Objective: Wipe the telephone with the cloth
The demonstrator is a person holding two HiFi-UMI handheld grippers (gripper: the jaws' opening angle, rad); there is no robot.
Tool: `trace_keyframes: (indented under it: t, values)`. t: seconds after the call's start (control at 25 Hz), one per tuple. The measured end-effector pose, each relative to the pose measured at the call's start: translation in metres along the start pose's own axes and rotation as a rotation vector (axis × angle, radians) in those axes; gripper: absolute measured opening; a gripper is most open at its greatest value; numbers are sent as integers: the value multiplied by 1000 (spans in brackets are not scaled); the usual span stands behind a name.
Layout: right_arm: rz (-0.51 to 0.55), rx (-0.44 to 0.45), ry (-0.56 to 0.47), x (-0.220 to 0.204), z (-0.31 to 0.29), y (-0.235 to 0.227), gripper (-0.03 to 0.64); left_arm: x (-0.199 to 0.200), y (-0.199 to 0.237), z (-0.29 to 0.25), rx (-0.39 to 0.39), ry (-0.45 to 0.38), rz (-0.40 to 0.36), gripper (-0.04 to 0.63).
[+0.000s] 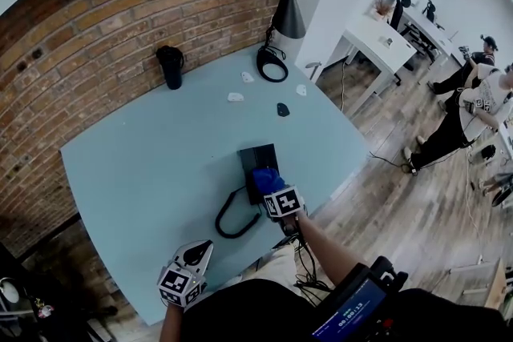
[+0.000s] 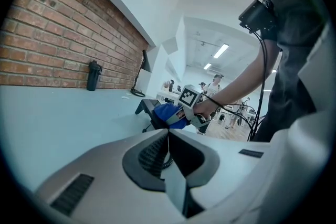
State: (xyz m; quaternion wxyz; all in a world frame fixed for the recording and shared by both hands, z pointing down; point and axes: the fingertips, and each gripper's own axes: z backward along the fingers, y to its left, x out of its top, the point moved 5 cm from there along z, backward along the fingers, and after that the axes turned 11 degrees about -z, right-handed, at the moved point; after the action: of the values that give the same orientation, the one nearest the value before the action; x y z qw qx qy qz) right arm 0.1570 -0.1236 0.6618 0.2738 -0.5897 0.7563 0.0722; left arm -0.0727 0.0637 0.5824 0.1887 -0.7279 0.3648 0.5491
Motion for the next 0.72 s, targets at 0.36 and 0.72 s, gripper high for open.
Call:
trace_keyframes:
  t: [0.36,0.72]
  values:
    - [-13,-3,21,-8,0,-1,190,-1,0,-1,0,-2,0,20]
    - [-33,-12,19,-21,1,1,190,-2,1,-2,-10,7,7,20]
